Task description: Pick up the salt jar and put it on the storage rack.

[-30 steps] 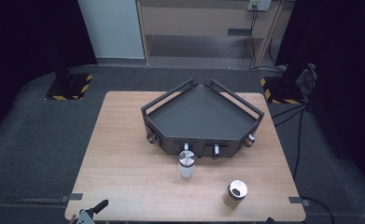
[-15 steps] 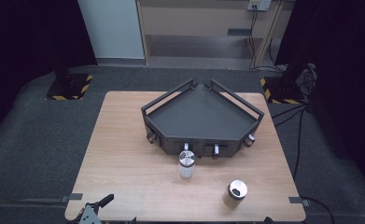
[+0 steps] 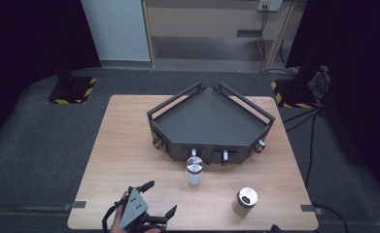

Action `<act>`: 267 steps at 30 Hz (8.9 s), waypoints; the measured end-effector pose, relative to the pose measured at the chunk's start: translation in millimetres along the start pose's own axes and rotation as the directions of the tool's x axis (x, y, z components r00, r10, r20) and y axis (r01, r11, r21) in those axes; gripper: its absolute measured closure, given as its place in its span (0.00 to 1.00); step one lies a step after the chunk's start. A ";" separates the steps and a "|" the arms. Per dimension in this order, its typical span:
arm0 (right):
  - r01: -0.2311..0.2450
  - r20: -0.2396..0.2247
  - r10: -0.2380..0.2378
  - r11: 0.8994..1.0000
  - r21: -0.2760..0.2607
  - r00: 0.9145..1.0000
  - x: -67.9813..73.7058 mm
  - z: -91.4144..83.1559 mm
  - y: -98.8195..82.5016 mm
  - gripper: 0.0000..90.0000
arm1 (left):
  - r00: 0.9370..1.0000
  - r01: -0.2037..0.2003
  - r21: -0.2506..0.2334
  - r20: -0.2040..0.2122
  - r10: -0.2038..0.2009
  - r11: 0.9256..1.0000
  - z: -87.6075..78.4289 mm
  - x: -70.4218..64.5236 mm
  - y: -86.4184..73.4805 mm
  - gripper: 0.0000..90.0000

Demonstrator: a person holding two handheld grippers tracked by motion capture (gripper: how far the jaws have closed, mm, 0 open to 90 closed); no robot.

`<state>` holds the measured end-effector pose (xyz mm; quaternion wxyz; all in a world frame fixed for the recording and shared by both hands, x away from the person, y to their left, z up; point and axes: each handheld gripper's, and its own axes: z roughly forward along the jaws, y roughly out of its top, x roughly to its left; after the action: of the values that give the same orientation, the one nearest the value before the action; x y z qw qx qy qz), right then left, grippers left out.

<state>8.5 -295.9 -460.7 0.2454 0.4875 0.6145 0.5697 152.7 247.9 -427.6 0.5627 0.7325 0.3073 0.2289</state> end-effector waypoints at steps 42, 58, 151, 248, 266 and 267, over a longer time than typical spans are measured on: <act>-0.071 -0.057 0.073 0.997 0.040 0.996 -15.7 8.6 0.6 0.03 | 0.997 0.037 0.093 -0.076 -0.030 0.995 141.3 6.9 -11.2 0.01; -0.083 -0.067 0.085 0.996 0.044 0.994 -18.4 9.2 0.7 0.03 | 0.996 0.056 0.073 -0.074 -0.050 0.996 153.0 10.7 -27.6 0.30; -0.127 -0.072 0.129 0.991 0.035 0.989 -22.2 4.7 -2.1 0.03 | 0.997 -0.074 -0.085 -0.045 0.070 0.994 58.8 31.3 65.7 0.34; -0.118 -0.064 0.120 0.992 0.044 0.991 -21.6 10.4 -0.7 0.03 | 0.982 0.050 0.042 -0.184 -0.041 0.998 251.3 128.0 124.1 0.17; -0.117 -0.053 0.119 0.992 0.035 0.991 -19.6 8.9 -1.2 0.03 | 0.988 0.015 0.044 -0.152 -0.008 0.999 234.6 122.5 127.4 0.00; -0.117 -0.054 0.119 0.992 0.036 0.991 -19.6 8.8 -1.1 0.03 | 0.988 0.011 0.043 -0.151 -0.004 0.999 233.2 122.2 128.1 0.00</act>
<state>23.7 -309.0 -468.8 0.1859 0.5109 0.6003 0.5866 422.6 152.2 -366.3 0.5225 0.7240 0.3567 0.2750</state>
